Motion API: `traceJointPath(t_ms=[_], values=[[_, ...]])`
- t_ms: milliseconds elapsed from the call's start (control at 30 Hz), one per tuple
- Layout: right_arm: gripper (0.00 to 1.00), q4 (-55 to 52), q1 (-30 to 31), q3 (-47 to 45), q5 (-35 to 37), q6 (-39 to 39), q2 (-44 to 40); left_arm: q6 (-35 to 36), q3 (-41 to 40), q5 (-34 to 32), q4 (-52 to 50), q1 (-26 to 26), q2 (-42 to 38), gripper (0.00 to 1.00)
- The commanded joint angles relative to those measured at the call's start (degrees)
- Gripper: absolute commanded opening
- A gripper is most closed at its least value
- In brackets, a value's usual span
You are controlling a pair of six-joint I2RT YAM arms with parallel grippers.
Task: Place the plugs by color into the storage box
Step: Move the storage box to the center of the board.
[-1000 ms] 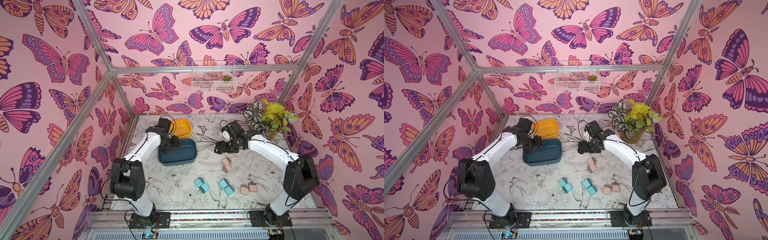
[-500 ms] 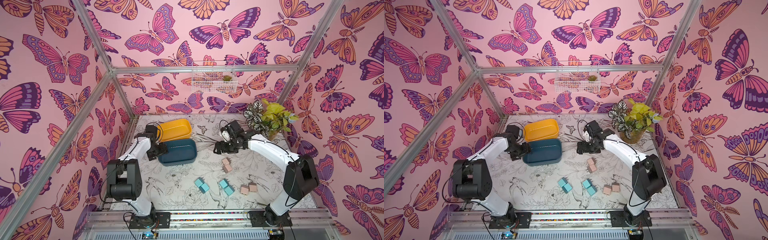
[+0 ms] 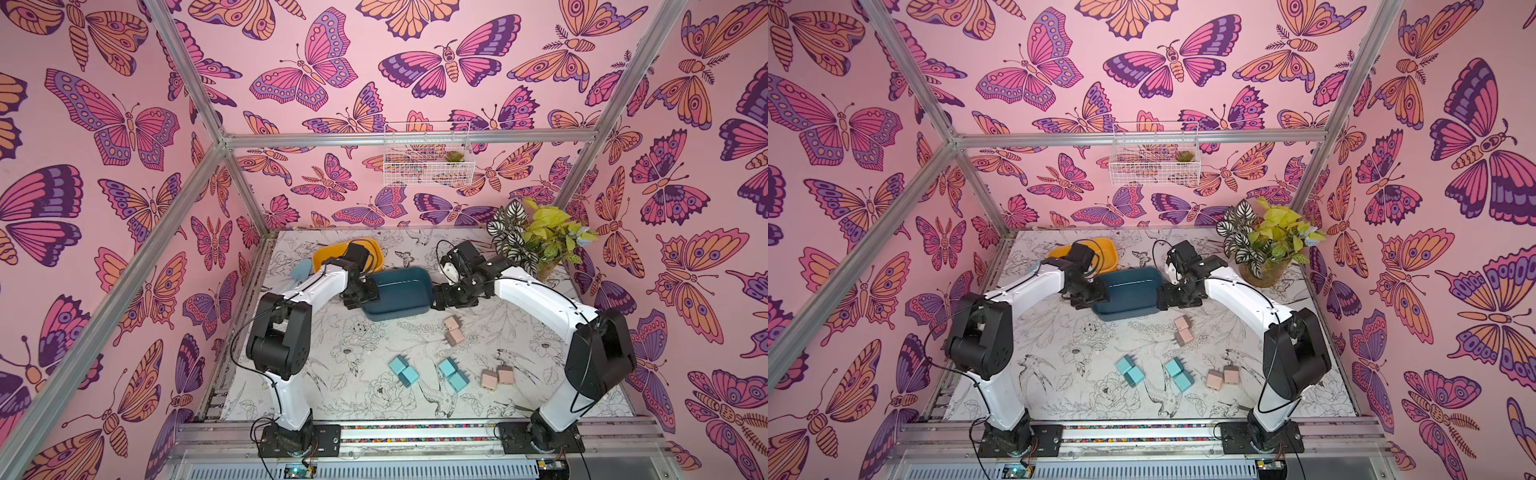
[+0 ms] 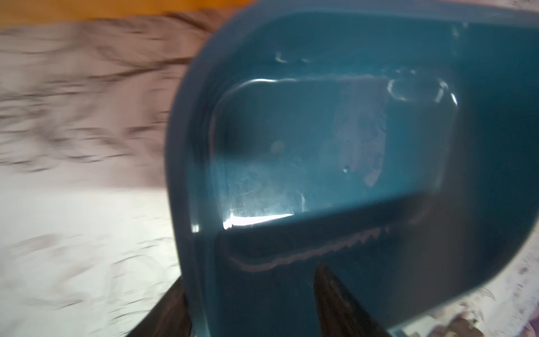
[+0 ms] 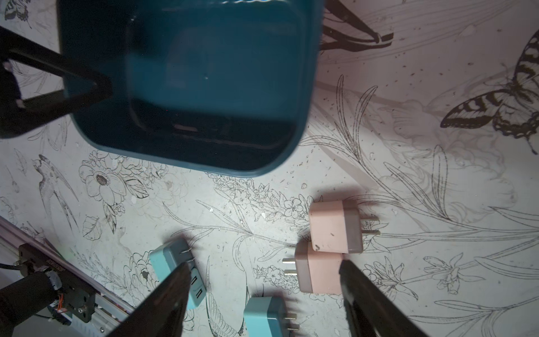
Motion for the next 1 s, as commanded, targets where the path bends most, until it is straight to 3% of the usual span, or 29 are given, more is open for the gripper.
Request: traceJointPath(t_ms=[0, 200, 467, 600, 833, 967], values=[[0.81, -1.45, 0.33, -0.46, 1.47, 0.43, -0.60, -2.57, 3.67, 1.58, -2.30, -3.23, 2.90, 0.66], [0.83, -3.37, 0.75, -0.30, 3.02, 2.58, -0.51, -5.35, 0.01, -2.05, -4.20, -0.76, -3.42, 0.79], [0.86, -6.14, 4.28, -3.88, 9.65, 4.22, -1.93, -4.16, -4.39, -5.98, -5.98, 4.64, -15.98, 0.80], [0.87, -7.31, 3.71, -4.02, 15.87, 3.66, -0.09, -2.99, -5.75, -5.65, -6.85, 4.76, -17.42, 0.80], [0.77, -7.94, 2.60, 0.26, 13.32, 0.53, 7.26, -1.86, -6.59, -3.57, -6.94, 4.90, -16.99, 0.80], [0.75, -7.81, 2.48, -0.09, 16.59, 0.60, 7.94, -1.09, -4.72, -2.61, -6.77, 4.82, -15.88, 0.79]])
